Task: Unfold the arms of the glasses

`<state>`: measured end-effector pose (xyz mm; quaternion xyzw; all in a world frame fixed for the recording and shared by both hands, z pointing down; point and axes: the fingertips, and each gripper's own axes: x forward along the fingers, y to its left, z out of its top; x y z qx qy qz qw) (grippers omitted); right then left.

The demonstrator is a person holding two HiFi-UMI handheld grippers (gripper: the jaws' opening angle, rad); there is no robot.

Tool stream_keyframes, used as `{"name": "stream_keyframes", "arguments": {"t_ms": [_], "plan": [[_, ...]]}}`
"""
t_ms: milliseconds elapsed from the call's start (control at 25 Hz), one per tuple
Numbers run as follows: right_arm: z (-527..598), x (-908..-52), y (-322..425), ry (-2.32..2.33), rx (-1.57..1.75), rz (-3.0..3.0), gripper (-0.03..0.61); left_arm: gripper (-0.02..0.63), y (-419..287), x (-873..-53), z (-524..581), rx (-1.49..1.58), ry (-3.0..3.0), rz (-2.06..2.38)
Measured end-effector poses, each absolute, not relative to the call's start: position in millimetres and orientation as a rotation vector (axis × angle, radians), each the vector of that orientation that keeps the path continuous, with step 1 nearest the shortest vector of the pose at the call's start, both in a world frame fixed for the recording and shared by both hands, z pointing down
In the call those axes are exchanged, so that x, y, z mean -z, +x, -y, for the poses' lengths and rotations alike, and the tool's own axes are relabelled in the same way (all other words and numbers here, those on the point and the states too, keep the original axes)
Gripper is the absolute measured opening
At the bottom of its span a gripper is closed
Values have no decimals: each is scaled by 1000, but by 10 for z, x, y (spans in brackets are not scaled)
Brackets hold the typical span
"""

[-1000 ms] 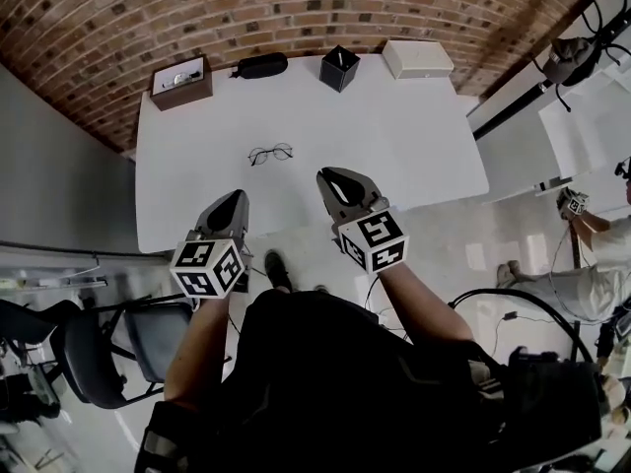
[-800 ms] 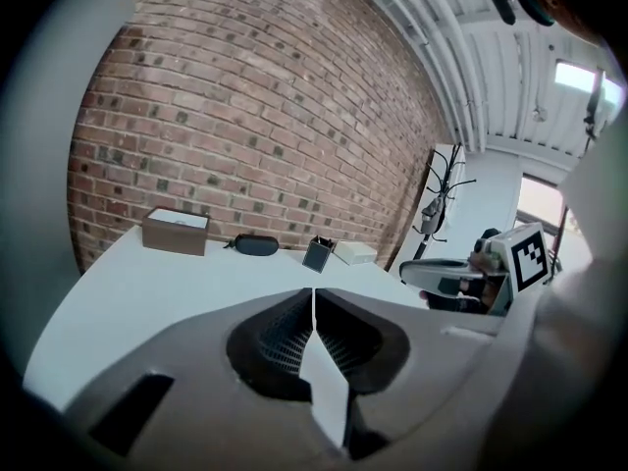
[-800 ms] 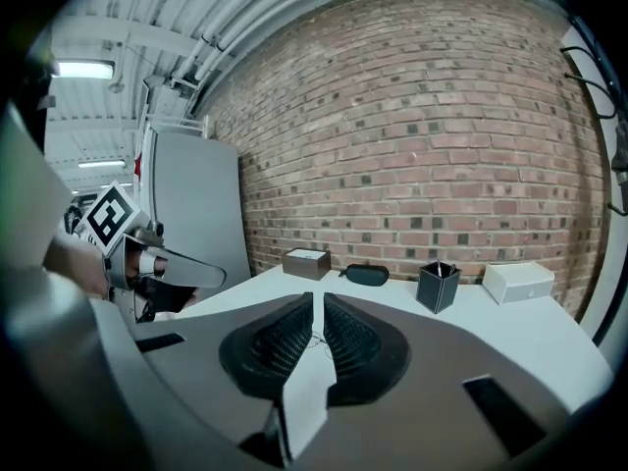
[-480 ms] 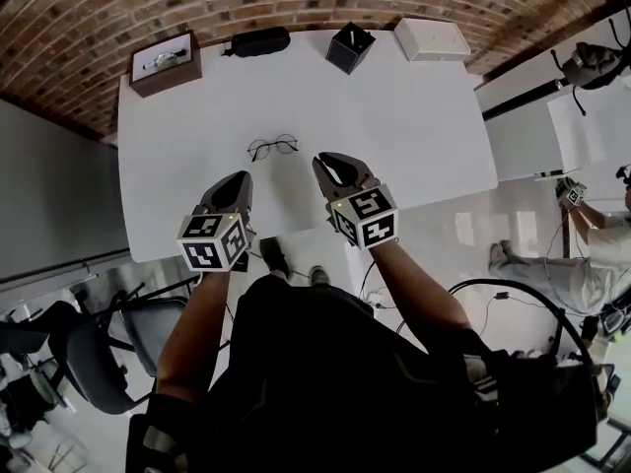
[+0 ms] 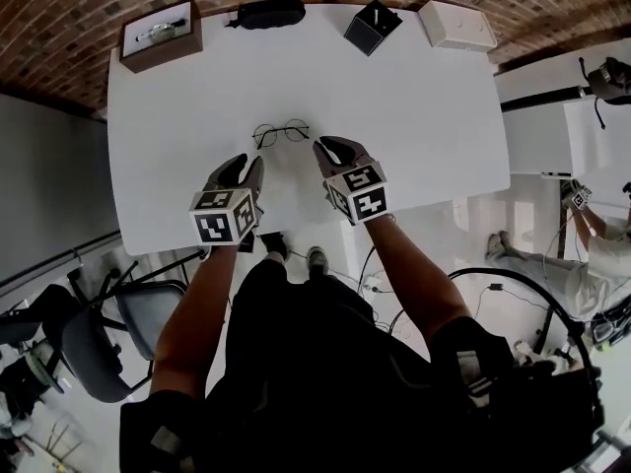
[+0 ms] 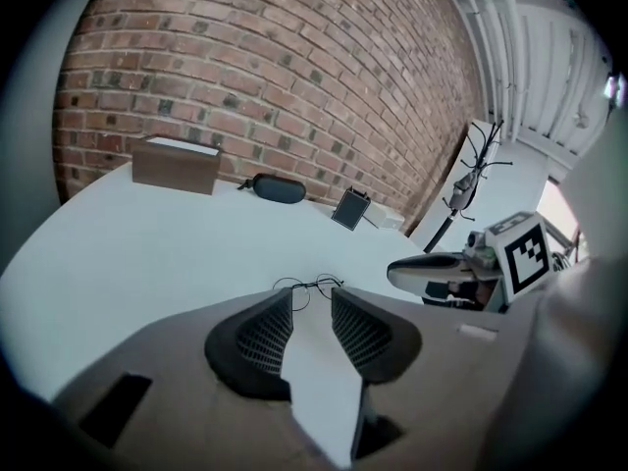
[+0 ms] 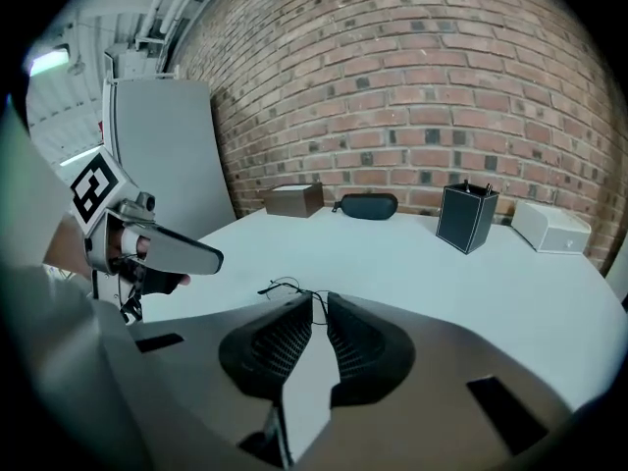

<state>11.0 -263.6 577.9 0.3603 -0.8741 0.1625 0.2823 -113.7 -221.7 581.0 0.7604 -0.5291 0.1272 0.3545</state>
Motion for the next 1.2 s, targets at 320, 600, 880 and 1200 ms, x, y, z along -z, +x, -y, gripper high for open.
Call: {"name": "stream_keyframes", "arguments": {"t_ms": [320, 600, 880, 1200], "plan": [[2715, -6226, 25, 923, -451, 2252, 12, 115, -1151, -6208, 2375, -371, 1907, 1338], [2805, -6503, 17, 904, -459, 2192, 84, 115, -1133, -6412, 2506, -427, 1908, 1314], [2863, -6598, -9, 891, -430, 2176, 83, 115, -1118, -6560, 2525, -477, 1894, 1295], [2839, -6584, -67, 879, -395, 2180, 64, 113, -1040, -6613, 2526, -548, 1920, 1274]]}}
